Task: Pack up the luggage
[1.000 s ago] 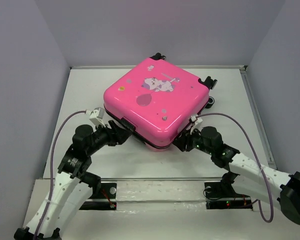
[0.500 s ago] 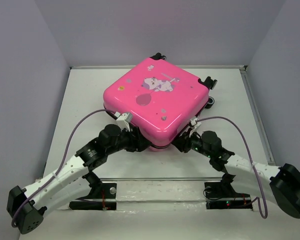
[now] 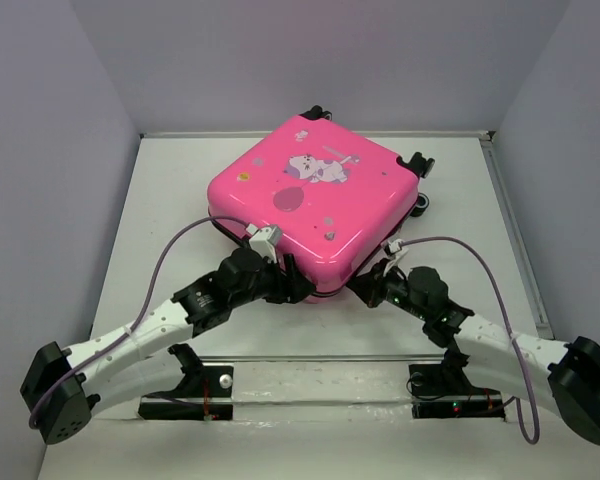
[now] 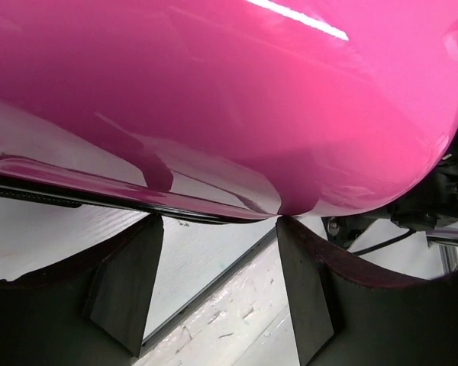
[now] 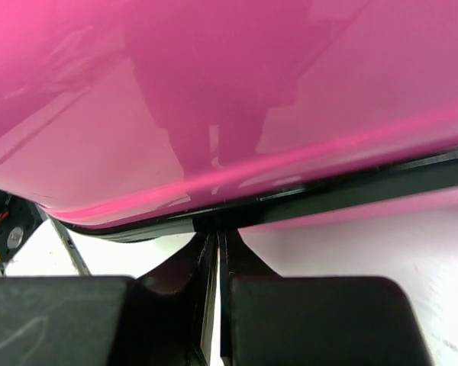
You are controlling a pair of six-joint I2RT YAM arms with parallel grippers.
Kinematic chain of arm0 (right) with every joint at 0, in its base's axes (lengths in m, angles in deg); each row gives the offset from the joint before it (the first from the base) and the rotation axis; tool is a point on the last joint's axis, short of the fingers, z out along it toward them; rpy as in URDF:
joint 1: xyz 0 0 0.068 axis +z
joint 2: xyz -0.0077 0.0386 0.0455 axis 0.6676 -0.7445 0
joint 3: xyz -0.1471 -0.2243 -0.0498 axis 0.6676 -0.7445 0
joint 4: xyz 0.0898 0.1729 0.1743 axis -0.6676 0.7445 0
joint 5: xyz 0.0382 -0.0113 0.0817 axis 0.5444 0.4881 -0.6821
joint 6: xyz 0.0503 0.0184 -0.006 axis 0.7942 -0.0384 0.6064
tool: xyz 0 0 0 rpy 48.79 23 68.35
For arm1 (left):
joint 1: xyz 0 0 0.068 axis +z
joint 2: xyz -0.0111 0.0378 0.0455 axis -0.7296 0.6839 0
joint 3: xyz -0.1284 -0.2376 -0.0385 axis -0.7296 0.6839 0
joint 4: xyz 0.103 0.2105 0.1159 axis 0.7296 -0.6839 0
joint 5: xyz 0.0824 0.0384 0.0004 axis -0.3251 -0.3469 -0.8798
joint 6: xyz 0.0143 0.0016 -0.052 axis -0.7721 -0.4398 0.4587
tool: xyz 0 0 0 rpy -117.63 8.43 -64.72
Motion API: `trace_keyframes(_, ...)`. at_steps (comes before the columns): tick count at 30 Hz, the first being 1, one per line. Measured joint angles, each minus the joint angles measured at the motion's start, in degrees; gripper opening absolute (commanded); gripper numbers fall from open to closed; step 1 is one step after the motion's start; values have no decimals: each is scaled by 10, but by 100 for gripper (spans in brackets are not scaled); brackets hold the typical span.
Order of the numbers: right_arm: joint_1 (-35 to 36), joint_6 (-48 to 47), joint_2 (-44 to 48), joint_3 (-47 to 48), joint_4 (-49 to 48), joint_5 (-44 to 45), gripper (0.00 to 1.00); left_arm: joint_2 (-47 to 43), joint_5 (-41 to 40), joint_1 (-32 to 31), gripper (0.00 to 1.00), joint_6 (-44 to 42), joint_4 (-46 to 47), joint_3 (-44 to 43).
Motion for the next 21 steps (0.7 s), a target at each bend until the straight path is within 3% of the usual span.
trace_keyframes(6, 43, 36, 70, -1, 90, 37, 7, 39, 3, -10, 71, -1, 12, -22)
trace_keyframes(11, 165, 70, 72, 35, 174, 125, 7, 64, 1, -17, 71, -5, 9, -42)
trace_keyframes(14, 247, 95, 33, 80, 219, 230, 7, 80, 6, -19, 71, -8, 5, -54)
trace_keyframes(21, 342, 117, -101, 176, 250, 390, 7, 115, 17, -21, 71, -13, -12, -84)
